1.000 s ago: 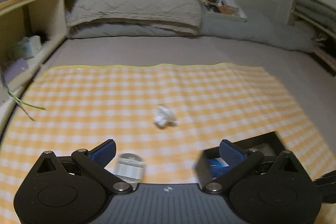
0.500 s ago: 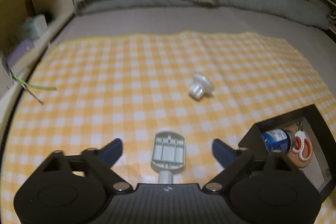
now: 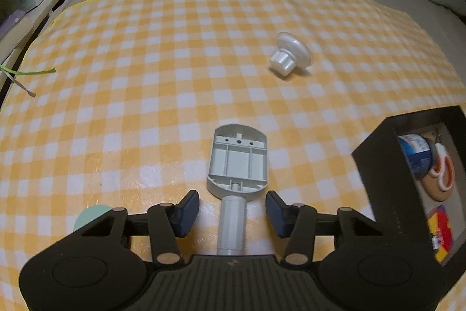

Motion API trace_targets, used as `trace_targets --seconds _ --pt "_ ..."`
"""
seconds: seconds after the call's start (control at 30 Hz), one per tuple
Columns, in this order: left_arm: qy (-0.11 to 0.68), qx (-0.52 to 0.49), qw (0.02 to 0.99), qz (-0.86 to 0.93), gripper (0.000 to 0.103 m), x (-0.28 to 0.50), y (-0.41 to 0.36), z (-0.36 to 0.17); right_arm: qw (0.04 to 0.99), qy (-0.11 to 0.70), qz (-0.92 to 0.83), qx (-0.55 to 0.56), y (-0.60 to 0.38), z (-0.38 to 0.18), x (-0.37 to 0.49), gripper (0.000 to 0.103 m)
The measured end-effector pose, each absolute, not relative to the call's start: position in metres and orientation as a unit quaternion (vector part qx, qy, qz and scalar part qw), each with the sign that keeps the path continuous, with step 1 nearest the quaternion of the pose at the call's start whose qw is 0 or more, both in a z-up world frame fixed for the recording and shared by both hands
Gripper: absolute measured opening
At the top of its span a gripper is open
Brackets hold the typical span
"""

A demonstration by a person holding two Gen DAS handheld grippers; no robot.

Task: Organize rigid objects
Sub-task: 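Close the left tool on the grey handle's shaft and lift it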

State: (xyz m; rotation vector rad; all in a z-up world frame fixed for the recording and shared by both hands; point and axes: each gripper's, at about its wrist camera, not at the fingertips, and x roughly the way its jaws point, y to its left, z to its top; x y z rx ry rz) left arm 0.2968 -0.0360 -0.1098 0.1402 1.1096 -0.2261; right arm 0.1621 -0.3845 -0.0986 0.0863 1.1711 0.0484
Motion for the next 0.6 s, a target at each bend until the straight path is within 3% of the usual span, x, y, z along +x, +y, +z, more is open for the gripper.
trace_targets --seconds 0.1,0.13,0.6 --pt "0.527 0.07 0.84 -0.109 0.03 0.3 -0.037 -0.115 0.832 0.552 0.022 0.041 -0.384 -0.098 0.162 0.006" --pt "0.529 0.069 0.838 -0.111 0.02 0.302 -0.04 -0.118 0.832 0.552 0.022 0.041 -0.384 -0.099 0.162 0.006" --pt "0.504 0.02 0.857 -0.106 0.02 0.301 -0.032 -0.102 0.832 0.552 0.022 0.041 -0.384 -0.098 0.162 0.006"
